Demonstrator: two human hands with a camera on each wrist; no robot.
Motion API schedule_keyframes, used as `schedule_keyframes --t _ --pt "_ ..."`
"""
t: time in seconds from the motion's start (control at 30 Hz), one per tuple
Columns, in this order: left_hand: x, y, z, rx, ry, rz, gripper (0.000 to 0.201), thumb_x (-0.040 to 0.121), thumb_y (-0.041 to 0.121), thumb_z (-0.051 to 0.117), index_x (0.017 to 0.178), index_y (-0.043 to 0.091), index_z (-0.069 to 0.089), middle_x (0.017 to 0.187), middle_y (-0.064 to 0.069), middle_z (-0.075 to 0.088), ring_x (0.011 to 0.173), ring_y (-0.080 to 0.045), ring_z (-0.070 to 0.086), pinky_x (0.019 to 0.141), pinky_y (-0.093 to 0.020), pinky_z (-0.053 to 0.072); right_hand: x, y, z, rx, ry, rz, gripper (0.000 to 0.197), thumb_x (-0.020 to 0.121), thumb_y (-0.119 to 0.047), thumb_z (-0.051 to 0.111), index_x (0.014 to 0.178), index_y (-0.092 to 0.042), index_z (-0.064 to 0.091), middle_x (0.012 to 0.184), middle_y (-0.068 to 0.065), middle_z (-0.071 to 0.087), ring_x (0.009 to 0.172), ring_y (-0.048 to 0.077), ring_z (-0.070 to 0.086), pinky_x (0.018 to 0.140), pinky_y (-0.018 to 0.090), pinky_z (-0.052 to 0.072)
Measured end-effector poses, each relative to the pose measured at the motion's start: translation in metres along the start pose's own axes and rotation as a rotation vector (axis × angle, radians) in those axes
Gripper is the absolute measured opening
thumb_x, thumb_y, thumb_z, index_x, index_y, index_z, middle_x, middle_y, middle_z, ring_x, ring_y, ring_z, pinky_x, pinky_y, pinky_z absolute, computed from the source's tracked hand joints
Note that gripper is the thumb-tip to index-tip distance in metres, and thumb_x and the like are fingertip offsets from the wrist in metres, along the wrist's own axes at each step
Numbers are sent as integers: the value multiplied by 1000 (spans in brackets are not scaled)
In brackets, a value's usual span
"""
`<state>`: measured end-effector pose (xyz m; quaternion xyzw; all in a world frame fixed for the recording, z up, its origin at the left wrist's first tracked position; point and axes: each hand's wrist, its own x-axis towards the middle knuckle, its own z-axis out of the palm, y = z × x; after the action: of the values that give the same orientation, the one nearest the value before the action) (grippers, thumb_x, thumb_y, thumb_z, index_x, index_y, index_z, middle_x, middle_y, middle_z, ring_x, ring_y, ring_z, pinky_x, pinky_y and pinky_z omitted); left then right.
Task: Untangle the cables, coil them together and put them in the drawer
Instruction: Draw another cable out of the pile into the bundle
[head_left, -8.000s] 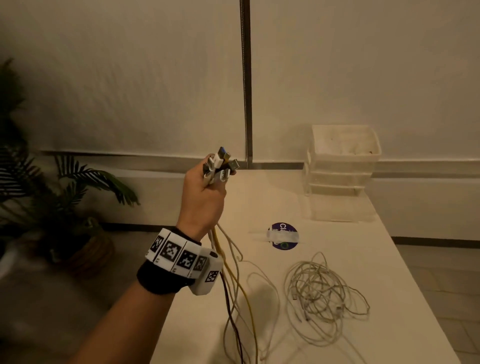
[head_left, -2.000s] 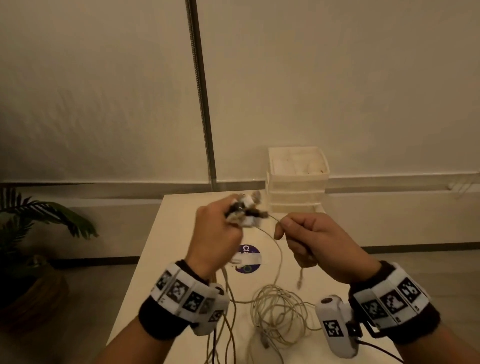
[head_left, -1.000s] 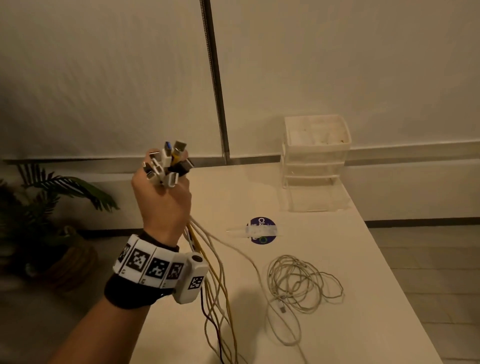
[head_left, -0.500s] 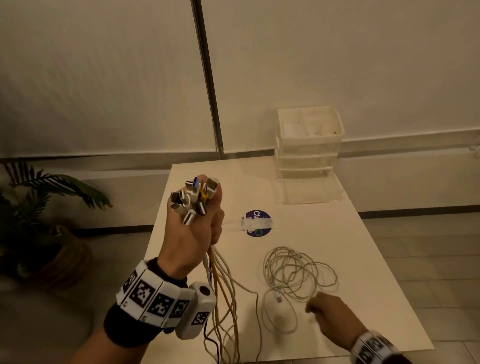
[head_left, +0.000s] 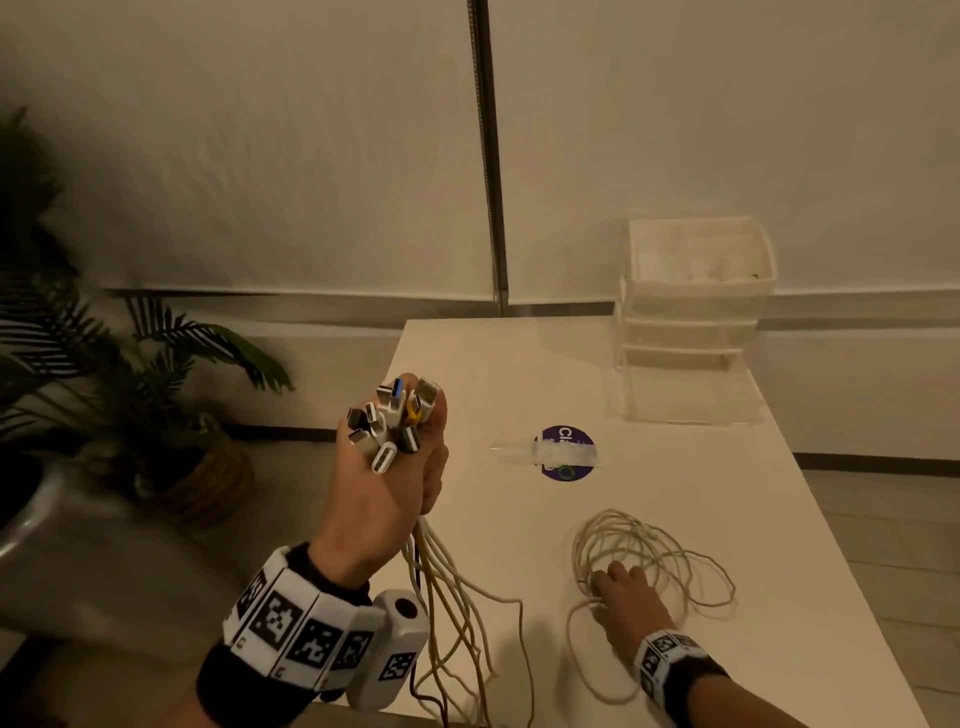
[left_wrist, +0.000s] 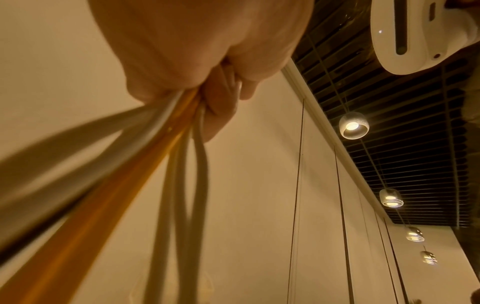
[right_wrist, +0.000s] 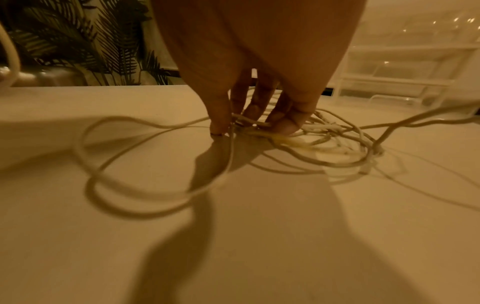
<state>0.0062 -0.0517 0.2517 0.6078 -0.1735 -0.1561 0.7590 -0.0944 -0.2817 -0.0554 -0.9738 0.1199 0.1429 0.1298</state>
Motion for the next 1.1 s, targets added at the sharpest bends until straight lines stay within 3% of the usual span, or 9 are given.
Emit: schedule_keyframes --t 0.13,0.2,0.4,0.5,0.67,0.8,0.9,1.0,1.1 --pt "3 -13 1 190 49 72 47 72 62 69 68 27 38 45 17 43 39 4 37 42 -11 33 1 11 -4 54 -5 -43 19 94 -28 49 108 -18 55 117 1 51 112 22 43 81 29 39" --pt "5 -17 1 183 38 74 54 64 72 71 75 29 39 48 19 51 41 5 42 45 -9 35 -3 16 -5 92 17 -28 17 93 -30 49 106 -20 54 112 -2 52 110 20 44 76 28 41" --pt "14 -23 12 41 31 46 80 60 63 76 89 -5 47 50 12 55 38 0 46 39 -10 36 -9 19 -11 75 0 49 18 91 -30 48 107 -21 50 111 -4 54 111 20 46 80 29 39" --pt "13 -23 17 39 42 56 110 58 65 78 107 -24 36 53 14 56 40 0 49 41 -10 37 -9 18 -20 46 -2 124 6 89 -31 47 93 -29 43 106 -7 57 110 21 49 87 36 36" --pt "14 -19 18 72 111 52 122 51 72 78 112 -24 36 51 14 55 38 -1 46 39 -11 35 -6 25 -34 600 188 159 23 87 -13 59 76 -22 41 70 -3 55 66 18 53 61 28 41" --pt "16 -21 13 37 156 22 130 47 69 81 119 -26 30 51 8 50 39 -3 51 40 -11 38 -10 42 -39 533 197 92 25 83 0 48 76 -23 40 73 -1 52 67 22 50 61 32 41" --pt "18 -22 15 14 173 15 118 57 61 78 119 -26 30 50 4 47 39 -3 51 40 -11 38 -18 55 -41 217 41 141 33 76 -2 43 74 -34 34 84 -11 44 84 19 44 72 34 37" --pt "24 -29 19 -2 175 -15 74 84 32 61 117 -28 31 47 15 52 36 -2 49 39 -10 36 -22 53 -49 134 -8 198 37 67 -3 49 87 -33 41 95 -11 38 97 18 40 77 33 29" --pt "26 -26 22 10 147 -9 72 78 33 58 112 -26 37 45 15 52 35 -1 48 38 -9 35 -10 42 -66 223 332 95 40 45 3 63 72 -24 54 85 -4 54 80 28 53 67 31 30"
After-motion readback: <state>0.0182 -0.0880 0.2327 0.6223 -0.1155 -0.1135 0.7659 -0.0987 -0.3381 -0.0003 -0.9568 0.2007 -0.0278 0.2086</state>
